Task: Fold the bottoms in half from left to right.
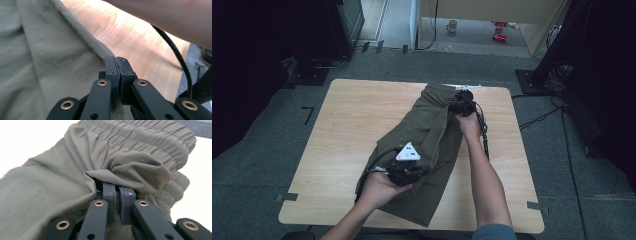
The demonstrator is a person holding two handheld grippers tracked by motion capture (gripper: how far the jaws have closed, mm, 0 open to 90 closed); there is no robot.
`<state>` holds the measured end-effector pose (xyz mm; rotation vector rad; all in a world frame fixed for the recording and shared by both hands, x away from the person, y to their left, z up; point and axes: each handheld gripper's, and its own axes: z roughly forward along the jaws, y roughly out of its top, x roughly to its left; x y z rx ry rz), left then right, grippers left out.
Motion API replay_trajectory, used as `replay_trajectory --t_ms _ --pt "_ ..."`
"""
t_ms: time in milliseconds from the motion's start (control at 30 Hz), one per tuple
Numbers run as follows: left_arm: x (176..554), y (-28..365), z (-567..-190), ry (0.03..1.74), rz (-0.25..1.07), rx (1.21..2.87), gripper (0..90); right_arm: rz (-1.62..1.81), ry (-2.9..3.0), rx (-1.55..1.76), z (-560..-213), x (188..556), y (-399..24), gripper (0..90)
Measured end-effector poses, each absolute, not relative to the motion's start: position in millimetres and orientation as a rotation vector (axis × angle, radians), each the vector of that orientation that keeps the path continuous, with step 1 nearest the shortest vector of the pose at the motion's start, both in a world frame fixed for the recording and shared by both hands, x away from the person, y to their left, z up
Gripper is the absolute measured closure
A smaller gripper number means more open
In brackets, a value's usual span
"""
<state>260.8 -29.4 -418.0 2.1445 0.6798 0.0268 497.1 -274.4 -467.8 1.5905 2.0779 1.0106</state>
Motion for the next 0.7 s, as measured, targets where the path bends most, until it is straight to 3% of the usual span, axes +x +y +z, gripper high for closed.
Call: replay_trajectory --t_ms 500,700 --pt "248 -61 -449 0.634 -0.048 2.201 87.3 0.947 2.085 1.634 -483 492 -295 75.5" --pt "241 -70 -458 0.591 -0.09 2.221 76.8 0.911 2.059 1.597 -478 480 -306 70.9"
